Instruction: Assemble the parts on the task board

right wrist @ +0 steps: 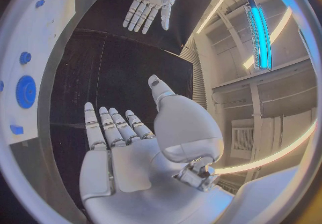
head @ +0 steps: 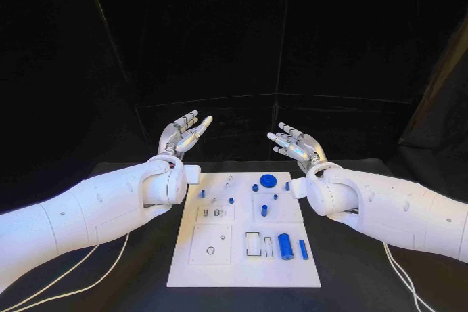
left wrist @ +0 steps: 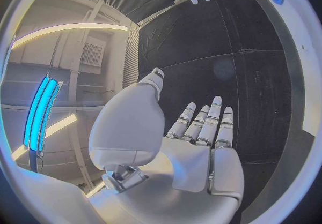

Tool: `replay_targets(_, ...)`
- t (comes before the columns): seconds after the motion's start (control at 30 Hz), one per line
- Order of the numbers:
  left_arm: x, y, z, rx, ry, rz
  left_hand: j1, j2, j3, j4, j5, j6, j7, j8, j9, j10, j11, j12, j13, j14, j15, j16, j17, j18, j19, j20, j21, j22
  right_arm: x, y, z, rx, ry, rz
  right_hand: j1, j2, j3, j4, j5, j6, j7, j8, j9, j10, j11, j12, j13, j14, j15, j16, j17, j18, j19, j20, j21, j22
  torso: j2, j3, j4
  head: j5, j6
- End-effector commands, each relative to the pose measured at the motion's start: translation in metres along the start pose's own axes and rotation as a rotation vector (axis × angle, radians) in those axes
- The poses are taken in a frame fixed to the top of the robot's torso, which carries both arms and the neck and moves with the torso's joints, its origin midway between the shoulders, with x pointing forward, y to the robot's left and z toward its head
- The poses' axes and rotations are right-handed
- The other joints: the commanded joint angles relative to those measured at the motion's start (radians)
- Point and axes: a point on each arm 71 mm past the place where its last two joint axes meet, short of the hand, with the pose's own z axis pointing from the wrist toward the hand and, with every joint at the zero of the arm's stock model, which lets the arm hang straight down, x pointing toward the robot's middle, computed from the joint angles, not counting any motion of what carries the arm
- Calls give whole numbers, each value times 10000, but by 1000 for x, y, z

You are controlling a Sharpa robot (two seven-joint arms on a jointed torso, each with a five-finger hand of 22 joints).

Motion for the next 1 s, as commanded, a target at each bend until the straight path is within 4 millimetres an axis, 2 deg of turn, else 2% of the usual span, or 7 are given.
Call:
replay_targets(0.03,4,-6,5,501,648,-620,250,25,25,76,47,174,959,68,27,202,103,70,24,233,72,45,35,78,194,63,77,38,11,2,7,11,2008,-288,1072,-4,183,-728,-122,1563,1343,262,160,2146,118,321,159,2302,35,349,168,543,1437,74,573,239,2,0,2,2,2)
replay_targets(0.13,4,-6,6,519,654,-627,285,104,50,48,50,372,1059,98,47,520,215,111,51,918,152,188,125,20,527,61,171,89,12,2,12,29,2341,-439,1483,-5,361,-1115,-141,3486,1294,680,370,4904,-29,876,374,4773,-135,828,346,763,2502,67,1000,397,2,0,2,2,2)
replay_targets(0.27,4,-6,6,519,654,-627,368,272,84,-36,37,1050,1229,201,108,1535,438,236,125,2452,120,652,319,43,1969,43,578,295,12,3,14,45,2542,-535,1629,11,637,-1441,-154,6015,989,1121,519,6175,-395,1068,290,6010,-504,1009,299,1066,3785,-14,1592,567,2,0,2,2,2)
replay_targets(0.3,-14,-5,5,345,750,-698,397,321,89,-76,30,1339,1253,252,135,1968,440,303,158,2674,71,743,345,77,2496,46,726,369,-23,5,17,-930,1520,-3989,1614,-14,714,-1518,-164,6225,945,1115,491,6410,-455,1048,271,6246,-581,1009,286,1073,3957,-66,1672,575,28,-35,12,3,-70)
replay_targets(0.53,-17,-8,0,438,945,-832,634,565,-7,-652,49,4529,944,904,417,5484,-46,1066,377,4462,-497,1406,538,543,5192,-90,1700,737,-27,9,14,-1384,1808,-5501,1461,-181,1276,-1986,-162,7044,768,922,373,7378,-713,715,260,7508,-977,1016,301,1067,5193,-539,2340,737,191,-19,64,8,-51)
replay_targets(0.77,-20,-14,-9,618,1373,-787,775,770,-102,-1191,41,5350,738,996,353,6582,-344,1226,335,5571,-849,1629,728,543,6107,-394,1943,728,-28,18,14,-1601,2288,-6994,1401,-446,1633,-2146,-82,7426,648,755,374,7932,-886,467,270,8467,-1279,1078,359,1048,5816,-879,2905,957,461,0,189,-50,1)
replay_targets(1.0,-21,-22,-22,873,1969,-532,737,885,-189,-1436,38,5614,686,881,276,6983,-430,1130,319,5970,-967,1587,883,533,6449,-500,1943,649,-24,28,16,-1527,3011,-9072,1600,-824,1834,-2147,-24,7901,449,682,389,8676,-1195,379,297,10212,-1811,1616,728,1054,6787,-1445,4240,1649,817,-62,287,-175,65)
